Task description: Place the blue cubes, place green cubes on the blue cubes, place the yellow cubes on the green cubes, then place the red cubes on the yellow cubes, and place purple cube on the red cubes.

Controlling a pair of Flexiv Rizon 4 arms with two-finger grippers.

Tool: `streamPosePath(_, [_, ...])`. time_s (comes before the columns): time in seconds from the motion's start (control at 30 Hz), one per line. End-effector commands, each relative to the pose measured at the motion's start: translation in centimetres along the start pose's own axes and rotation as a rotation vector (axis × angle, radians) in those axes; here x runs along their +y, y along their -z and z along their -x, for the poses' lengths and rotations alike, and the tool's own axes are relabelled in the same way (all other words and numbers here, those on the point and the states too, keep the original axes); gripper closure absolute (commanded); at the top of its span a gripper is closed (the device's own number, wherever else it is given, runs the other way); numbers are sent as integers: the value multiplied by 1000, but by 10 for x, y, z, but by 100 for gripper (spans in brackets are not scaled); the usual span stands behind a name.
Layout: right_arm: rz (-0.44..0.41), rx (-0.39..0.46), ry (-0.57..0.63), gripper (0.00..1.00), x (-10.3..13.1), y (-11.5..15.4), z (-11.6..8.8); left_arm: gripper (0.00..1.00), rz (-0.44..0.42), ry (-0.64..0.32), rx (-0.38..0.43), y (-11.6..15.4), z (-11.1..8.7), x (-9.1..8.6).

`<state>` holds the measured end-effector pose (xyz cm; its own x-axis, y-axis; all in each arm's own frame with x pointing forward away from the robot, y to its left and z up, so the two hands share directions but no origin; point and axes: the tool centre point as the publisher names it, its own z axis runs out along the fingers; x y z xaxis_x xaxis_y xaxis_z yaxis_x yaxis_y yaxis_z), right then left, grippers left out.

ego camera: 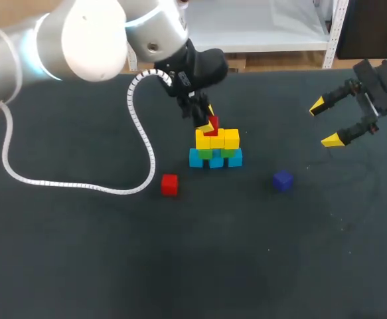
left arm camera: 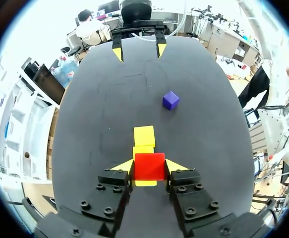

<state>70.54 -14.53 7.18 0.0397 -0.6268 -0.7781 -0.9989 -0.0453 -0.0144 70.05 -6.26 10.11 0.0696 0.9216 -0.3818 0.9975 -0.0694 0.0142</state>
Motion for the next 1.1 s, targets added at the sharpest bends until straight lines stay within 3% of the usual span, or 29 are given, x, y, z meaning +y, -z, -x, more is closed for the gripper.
streamPosePath(0.03, [-1, -1, 1, 0, 0, 0, 0, 100, -9, 2, 7, -2, 2, 4])
streamPosePath(1.1, [-1, -1, 1, 0, 0, 0, 0, 100, -25, 16, 11, -7, -3, 4])
